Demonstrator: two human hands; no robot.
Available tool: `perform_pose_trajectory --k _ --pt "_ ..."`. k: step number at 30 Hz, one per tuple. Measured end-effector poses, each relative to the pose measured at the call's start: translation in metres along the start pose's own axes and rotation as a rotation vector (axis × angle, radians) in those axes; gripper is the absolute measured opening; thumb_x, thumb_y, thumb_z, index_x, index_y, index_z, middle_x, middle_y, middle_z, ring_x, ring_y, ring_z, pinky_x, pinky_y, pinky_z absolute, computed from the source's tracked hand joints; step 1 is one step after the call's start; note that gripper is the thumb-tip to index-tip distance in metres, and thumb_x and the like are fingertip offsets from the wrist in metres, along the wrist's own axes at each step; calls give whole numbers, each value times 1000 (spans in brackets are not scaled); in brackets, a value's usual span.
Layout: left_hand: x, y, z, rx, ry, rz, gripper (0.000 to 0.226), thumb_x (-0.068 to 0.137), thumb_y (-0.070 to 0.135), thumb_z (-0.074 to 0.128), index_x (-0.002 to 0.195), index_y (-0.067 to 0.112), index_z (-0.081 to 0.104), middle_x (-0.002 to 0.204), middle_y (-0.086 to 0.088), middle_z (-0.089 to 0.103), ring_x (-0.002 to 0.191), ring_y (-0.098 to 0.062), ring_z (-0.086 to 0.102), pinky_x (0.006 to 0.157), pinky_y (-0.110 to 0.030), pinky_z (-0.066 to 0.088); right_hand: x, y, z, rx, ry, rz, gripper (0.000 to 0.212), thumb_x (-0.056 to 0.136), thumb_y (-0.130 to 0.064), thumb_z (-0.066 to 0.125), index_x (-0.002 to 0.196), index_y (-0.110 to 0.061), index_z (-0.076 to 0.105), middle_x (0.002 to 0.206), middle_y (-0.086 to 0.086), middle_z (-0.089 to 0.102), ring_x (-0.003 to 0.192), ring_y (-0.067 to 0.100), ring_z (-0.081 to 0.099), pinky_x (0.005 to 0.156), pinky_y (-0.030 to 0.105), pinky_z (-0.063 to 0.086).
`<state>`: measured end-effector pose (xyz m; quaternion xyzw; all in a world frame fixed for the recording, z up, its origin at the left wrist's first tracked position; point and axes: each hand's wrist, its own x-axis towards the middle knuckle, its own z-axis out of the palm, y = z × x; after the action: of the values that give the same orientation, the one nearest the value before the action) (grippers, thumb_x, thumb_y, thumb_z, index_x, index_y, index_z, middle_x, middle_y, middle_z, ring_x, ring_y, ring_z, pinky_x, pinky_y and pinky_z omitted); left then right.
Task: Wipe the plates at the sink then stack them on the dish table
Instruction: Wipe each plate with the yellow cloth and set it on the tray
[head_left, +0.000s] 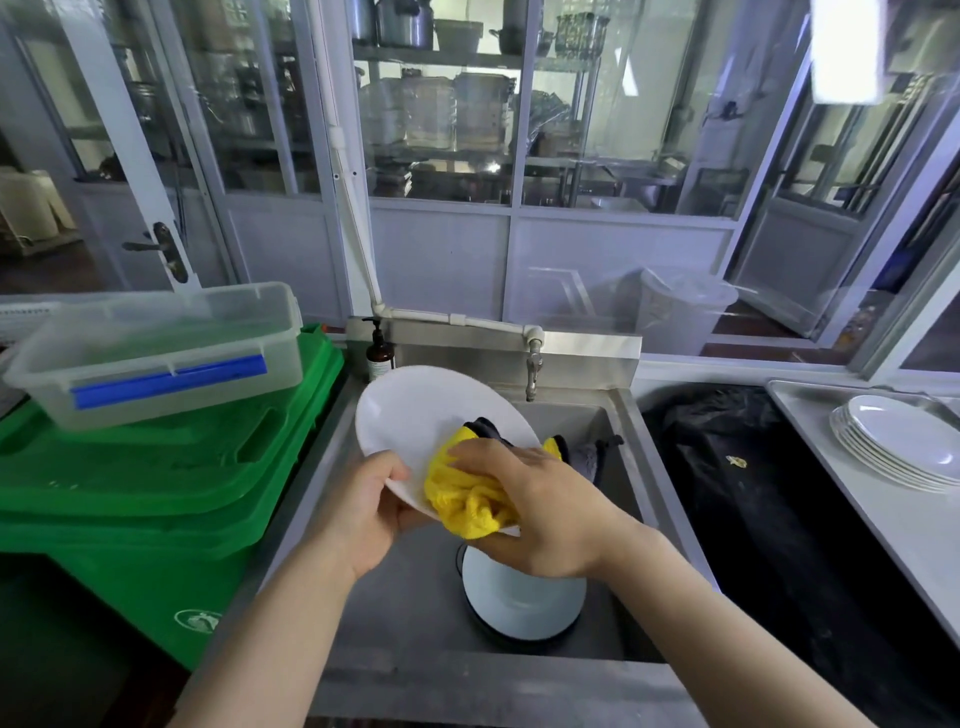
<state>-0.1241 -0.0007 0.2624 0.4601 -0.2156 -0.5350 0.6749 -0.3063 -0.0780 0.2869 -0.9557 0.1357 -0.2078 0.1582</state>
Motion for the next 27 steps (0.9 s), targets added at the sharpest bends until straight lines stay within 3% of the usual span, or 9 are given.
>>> perform_pose_trajectory --k 2,4,7,10,14,18,23,27 --pt "-1 2 2 21 4 52 44 64 3 46 104 9 64 85 -11 75 69 -25 71 50 -36 55 -3 4 -1 -17 -54 28 63 71 -22 63 132 -16 50 119 2 61 115 23 53 103 34 32" --pt "0 1 1 33 26 79 41 73 -3 43 104 12 65 86 -8 75 71 -22 72 52 -36 56 -3 6 -1 -37 -64 40 62 68 -20 58 130 -21 55 133 -4 56 125 20 49 109 43 26" --pt "-1 -1 -1 47 51 95 41 79 -6 41 102 18 66 87 -3 76 76 -20 72 56 -35 57 0 13 -2 -73 8 54 57 72 -19 67 128 -25 61 138 -5 53 124 21 50 104 45 35" --pt "-11 -2 3 106 46 88 45 59 4 52 99 18 67 89 -4 74 84 -24 66 67 -35 52 0 27 -5 -158 105 159 54 80 -26 69 133 -32 56 142 -6 49 122 26 48 101 43 39" --pt "-18 -9 10 159 23 63 47 54 4 50 96 16 68 90 -6 73 93 -29 61 78 -38 45 4 36 -9 -231 294 388 49 88 -35 61 135 -36 51 145 -5 43 119 31 41 88 42 46" --pt "-21 -12 19 246 -7 34 49 54 5 52 101 13 63 98 -10 69 98 -31 60 90 -44 44 16 38 -11 -162 408 536 49 88 -42 58 134 -29 48 131 -1 53 112 32 46 76 36 40" --pt "-25 -18 26 349 -93 4 39 55 8 53 92 5 65 76 -4 72 71 -15 67 63 -24 51 30 27 -12 -73 517 539 41 88 -40 61 124 -29 49 121 3 51 101 31 53 68 33 39" --pt "-25 -26 28 349 -75 -9 45 53 7 53 96 -3 59 82 -17 57 80 -26 55 69 -33 43 34 7 -12 10 452 353 45 83 -36 67 126 -29 56 125 4 51 105 28 56 79 27 42"
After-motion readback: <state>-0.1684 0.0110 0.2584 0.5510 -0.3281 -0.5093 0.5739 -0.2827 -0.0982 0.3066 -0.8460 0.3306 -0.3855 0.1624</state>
